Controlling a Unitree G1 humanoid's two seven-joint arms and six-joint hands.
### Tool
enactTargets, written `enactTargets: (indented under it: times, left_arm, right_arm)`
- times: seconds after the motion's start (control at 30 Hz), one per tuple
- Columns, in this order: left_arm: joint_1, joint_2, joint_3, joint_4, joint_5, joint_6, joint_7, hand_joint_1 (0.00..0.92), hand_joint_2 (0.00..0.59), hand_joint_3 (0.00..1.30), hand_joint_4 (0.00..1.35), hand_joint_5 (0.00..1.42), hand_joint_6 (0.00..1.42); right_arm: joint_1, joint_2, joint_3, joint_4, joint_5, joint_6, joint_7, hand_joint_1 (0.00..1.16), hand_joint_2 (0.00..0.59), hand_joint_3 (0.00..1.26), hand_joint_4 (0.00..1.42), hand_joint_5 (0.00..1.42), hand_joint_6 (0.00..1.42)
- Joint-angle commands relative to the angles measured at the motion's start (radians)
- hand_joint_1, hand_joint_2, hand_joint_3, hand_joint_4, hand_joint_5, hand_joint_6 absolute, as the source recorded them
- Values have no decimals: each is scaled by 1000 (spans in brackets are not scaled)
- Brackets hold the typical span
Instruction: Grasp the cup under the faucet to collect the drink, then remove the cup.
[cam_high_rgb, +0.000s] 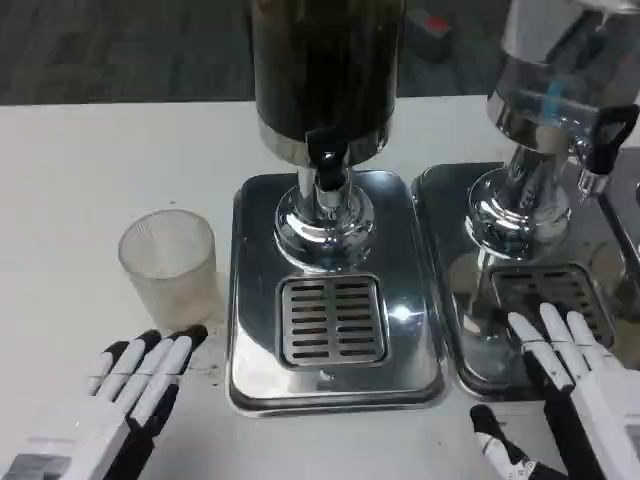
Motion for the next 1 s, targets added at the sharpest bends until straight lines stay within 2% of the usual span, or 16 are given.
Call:
enactTargets:
  times: [0.03,0.57,0.67,0.8,1.0]
  left_arm:
    - [0,-7,3,18,-5,-39,51,0,33,0,0,0,0]
    - [-9,-15,23,44,-45,-90,75,0,50,0,0,0,2]
    - [-20,-24,42,69,-78,-145,120,12,78,0,0,0,69]
    - [-49,-35,73,108,-130,-219,163,64,84,0,0,0,135]
    - [-125,-39,109,170,-231,-266,144,100,45,0,0,61,209]
  right_arm:
    - [-3,0,-12,-7,14,-7,2,446,422,123,0,0,151]
    - [-10,-2,-18,5,51,-17,13,438,432,145,0,0,173]
    - [-12,1,-18,9,56,-20,12,437,434,146,0,0,175]
    - [-16,4,-18,13,64,-20,13,435,437,146,0,0,186]
    - [-19,11,-12,16,66,-19,11,433,437,146,1,0,192]
